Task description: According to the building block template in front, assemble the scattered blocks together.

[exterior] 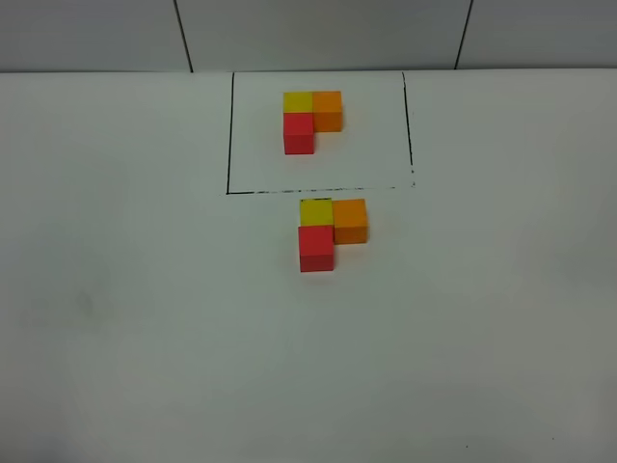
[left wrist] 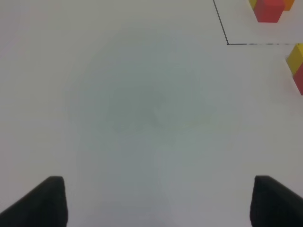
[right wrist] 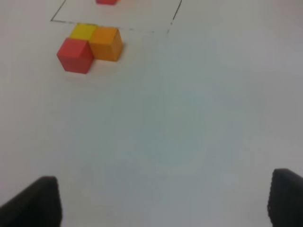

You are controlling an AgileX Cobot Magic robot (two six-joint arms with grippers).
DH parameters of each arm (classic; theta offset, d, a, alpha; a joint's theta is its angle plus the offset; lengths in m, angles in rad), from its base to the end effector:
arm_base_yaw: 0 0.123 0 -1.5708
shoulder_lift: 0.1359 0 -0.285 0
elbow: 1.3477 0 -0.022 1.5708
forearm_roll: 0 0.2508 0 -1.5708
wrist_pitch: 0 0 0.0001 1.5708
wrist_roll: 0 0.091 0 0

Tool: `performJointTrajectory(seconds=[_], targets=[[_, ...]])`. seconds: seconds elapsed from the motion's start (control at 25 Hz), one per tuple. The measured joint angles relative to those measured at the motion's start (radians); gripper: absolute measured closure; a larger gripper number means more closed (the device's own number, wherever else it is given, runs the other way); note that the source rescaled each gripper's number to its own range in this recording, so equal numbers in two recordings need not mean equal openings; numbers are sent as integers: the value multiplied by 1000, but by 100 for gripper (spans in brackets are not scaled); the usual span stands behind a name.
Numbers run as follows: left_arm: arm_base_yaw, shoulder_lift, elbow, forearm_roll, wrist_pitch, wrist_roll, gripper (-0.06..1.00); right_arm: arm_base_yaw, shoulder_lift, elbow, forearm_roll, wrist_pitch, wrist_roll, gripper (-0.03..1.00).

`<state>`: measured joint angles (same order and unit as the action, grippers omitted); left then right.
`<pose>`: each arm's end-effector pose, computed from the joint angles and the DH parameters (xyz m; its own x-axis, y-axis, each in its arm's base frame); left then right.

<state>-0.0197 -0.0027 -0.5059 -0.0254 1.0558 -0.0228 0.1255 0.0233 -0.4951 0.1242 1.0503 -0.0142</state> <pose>-0.0058 -0.0019 0.2793 -0.4449 -0.0265 -0.8952 0.0238 0.9989 -0.0414 -0.0018 0.0096 0.2773 -0.4751 -0.0120 -0.8799 -0.1962 0.9762 0.0925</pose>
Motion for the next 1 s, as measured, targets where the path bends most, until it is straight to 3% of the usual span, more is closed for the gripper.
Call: performJointTrajectory(seconds=[0.2, 0.8, 1.0], targets=[[0, 0, 0, 0, 0, 0, 29, -1, -28, 4, -49, 1, 90, 19], [0, 0, 0, 0, 0, 0, 29, -4, -28, 4, -84, 1, 141, 20], [0, 0, 0, 0, 0, 0, 29, -55, -28, 4, -118, 1, 187, 20]])
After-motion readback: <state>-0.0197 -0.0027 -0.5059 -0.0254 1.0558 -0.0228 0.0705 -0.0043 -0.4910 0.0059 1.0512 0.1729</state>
